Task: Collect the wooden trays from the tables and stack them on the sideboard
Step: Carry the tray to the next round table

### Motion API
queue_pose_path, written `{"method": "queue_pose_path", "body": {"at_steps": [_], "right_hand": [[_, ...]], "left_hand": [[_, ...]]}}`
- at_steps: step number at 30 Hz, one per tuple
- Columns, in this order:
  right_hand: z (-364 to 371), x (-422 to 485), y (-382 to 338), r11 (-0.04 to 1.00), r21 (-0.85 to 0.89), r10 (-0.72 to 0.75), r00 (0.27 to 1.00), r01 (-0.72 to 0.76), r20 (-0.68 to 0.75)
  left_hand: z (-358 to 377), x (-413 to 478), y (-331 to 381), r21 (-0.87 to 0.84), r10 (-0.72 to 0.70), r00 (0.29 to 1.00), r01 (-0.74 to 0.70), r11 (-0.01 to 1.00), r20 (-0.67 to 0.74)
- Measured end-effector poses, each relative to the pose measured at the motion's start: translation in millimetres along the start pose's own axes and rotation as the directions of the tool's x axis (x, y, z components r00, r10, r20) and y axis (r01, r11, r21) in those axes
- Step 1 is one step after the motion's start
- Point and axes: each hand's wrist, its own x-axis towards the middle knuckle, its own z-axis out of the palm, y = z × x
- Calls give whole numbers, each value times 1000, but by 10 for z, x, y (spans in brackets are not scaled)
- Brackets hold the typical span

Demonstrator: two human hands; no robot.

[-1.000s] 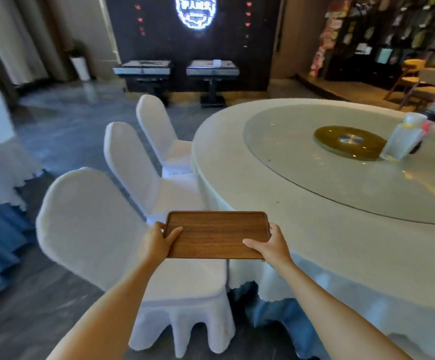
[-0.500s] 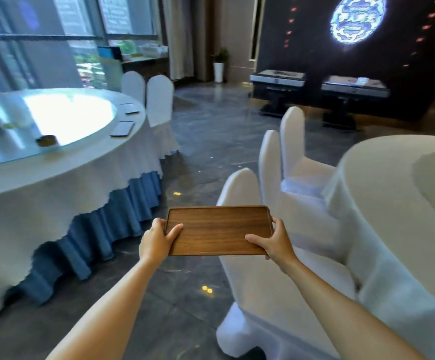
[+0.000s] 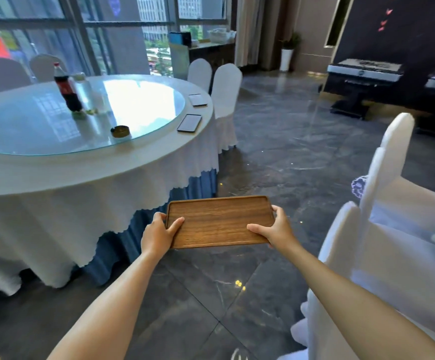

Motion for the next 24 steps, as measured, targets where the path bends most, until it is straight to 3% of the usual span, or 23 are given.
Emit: {"method": "queue_pose_path", "body": {"at_steps": [6, 13, 24], "right_hand": [[297, 1156, -31, 1000, 15, 12, 997, -13, 77], [457, 2973, -299, 999, 46, -12, 995, 7, 103], [1066, 5309, -703, 999, -8, -32, 982, 34, 185]], "left_hand": [[177, 974, 52, 29, -48, 998, 48, 998, -30], [520, 2696, 483, 98, -90, 994, 96, 990, -63], [784, 4949, 656, 41, -141, 980, 149, 988, -140]]}}
